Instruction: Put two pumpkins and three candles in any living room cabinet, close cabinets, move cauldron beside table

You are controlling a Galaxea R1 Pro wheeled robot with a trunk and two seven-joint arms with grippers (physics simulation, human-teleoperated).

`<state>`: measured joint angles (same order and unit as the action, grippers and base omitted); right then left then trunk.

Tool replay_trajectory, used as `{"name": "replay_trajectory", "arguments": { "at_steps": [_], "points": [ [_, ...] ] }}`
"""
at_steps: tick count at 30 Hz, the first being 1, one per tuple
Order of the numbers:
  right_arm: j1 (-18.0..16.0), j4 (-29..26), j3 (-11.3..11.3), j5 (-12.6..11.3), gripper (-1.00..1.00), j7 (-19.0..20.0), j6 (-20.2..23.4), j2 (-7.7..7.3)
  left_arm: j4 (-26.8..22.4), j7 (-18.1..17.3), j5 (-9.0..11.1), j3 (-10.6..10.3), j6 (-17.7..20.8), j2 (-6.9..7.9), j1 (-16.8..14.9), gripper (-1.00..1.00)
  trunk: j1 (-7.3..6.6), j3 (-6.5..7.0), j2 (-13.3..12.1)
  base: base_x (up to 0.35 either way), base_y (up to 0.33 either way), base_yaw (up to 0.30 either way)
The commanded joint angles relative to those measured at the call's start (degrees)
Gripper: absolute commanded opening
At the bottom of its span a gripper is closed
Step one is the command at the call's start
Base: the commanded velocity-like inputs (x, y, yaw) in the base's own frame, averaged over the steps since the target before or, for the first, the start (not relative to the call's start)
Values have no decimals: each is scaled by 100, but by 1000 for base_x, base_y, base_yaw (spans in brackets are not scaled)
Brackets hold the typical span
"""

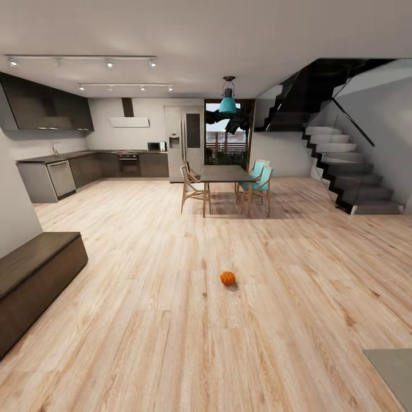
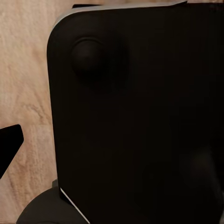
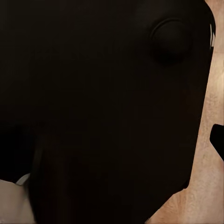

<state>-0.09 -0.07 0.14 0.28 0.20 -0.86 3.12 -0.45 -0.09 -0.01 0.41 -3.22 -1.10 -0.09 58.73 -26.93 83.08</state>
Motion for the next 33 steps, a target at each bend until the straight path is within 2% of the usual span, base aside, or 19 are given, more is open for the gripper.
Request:
{"name": "replay_trajectory", "arguments": {
  "at_steps": [1,9,19,28,31,33],
  "points": [
    [0,1,-9,-17,100,2,4,8,0,0,13,14,-33,-2,0,100,0,0,0,0,0,0],
    [0,3,-29,-61,100,19,-31,8,-1,0,18,20,-240,-22,0,100,0,0,0,0,0,0],
    [0,-2,-16,-26,100,-27,-79,-214,-31,0,27,29,-242,-22,0,100,0,0,0,0,0,0],
    [0,-2,-15,-19,100,-28,-169,-220,-574,67,39,38,-165,-21,0,100,0,0,0,0,0,0],
    [0,-12,-44,-43,100,-29,-254,-214,-946,239,39,38,-110,-9,0,100,0,0,0,0,0,0],
    [-34,-94,-53,-50,100,-20,-271,-203,-1257,405,37,38,71,9,0,100,0,0,0,0,0,0]
  ]
}}
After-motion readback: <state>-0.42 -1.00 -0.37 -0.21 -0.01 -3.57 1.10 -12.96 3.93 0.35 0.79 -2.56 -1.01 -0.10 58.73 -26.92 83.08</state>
